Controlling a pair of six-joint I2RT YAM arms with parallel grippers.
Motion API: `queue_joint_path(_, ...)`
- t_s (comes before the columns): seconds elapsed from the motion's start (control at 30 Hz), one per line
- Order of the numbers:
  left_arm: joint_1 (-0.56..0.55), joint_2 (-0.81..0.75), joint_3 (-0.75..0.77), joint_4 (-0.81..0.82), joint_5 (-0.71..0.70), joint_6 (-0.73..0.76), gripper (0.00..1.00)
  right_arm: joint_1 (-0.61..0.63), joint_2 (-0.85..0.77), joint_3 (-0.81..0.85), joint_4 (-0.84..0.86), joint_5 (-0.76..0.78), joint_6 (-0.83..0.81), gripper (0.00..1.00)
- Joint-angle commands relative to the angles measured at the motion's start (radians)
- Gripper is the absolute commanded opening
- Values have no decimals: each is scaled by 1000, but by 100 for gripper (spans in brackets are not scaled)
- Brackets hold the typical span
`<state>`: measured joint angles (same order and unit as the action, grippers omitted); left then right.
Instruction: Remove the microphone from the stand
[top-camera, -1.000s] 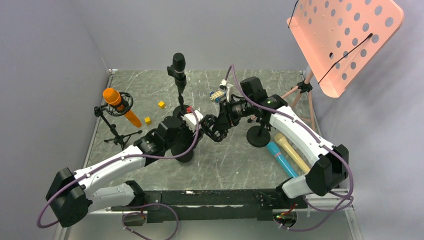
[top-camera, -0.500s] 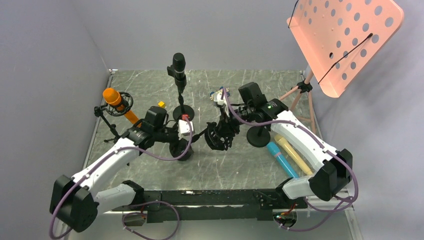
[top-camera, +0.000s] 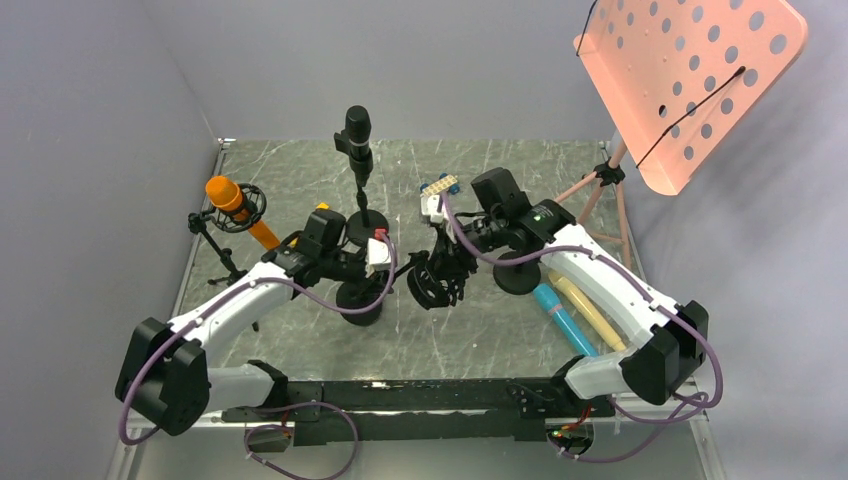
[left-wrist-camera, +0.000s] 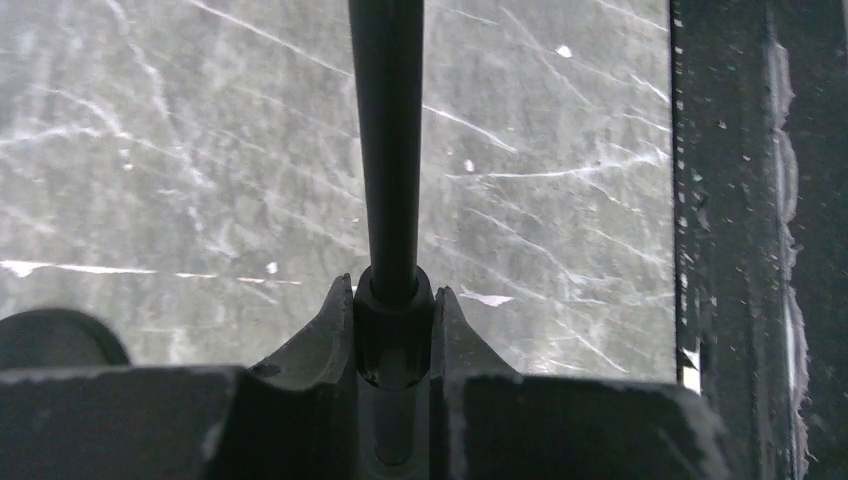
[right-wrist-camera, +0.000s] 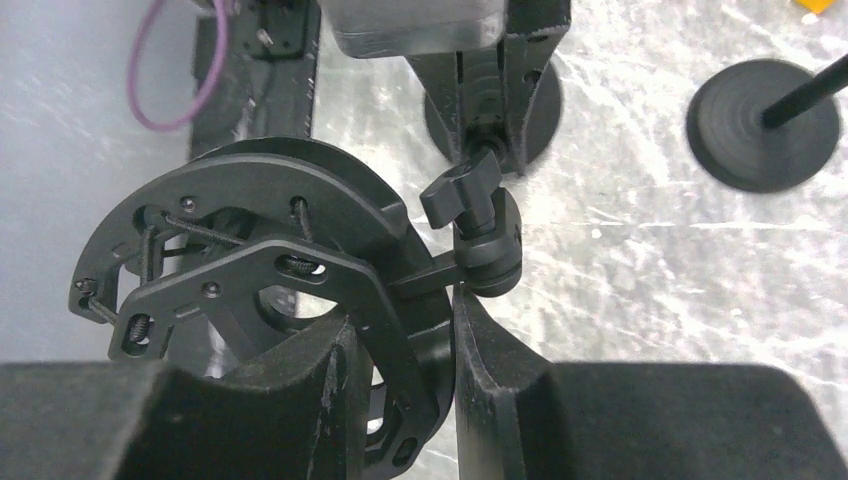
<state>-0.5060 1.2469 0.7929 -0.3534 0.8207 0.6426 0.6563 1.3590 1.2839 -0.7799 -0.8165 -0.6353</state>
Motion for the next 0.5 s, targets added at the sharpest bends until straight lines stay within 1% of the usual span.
queue_joint_path(0.0, -36, -107, -1, 53, -50, -42, 0, -92, -9, 49, 179, -42, 343, 0)
queue_joint_path(0.03, -55, -137, -17, 93, -95, -87, 0, -110, 3, 55, 200, -39, 479, 0)
queue_joint_path(0.1, -115, -210, -65, 215, -265, -196, 0, -139, 43, 80, 197, -31, 671, 0)
queue_joint_path(0.13, -165, -242, -94, 282, -395, -256, 0, -147, 72, 102, 169, -13, 755, 0)
queue_joint_path(0.17, -226, -268, -127, 350, -571, -307, 0, -152, 111, 125, 136, -5, 829, 0)
queue_joint_path(0.23, -339, -279, -168, 425, -877, -382, 0, -162, 175, 139, 85, -16, 961, 0)
queue_joint_path(0.27, -372, -260, -170, 425, -936, -417, 0, -163, 178, 122, 106, -23, 1005, 0)
queue_joint_path(0.3, -386, -239, -165, 416, -953, -450, 0, -159, 181, 116, 115, -9, 1018, 0)
queue_joint_path(0.37, -390, -212, -167, 412, -947, -489, 0, -160, 210, 121, 102, -6, 1019, 0)
queue_joint_path(0.4, -390, -210, -168, 407, -933, -478, 0, -163, 214, 120, 104, -8, 1006, 0)
queue_joint_path(0.43, -390, -212, -168, 398, -921, -459, 4, -166, 214, 117, 113, -7, 990, 0)
queue_joint_path(0.47, -389, -218, -165, 380, -906, -441, 14, -167, 210, 111, 130, -11, 971, 0)
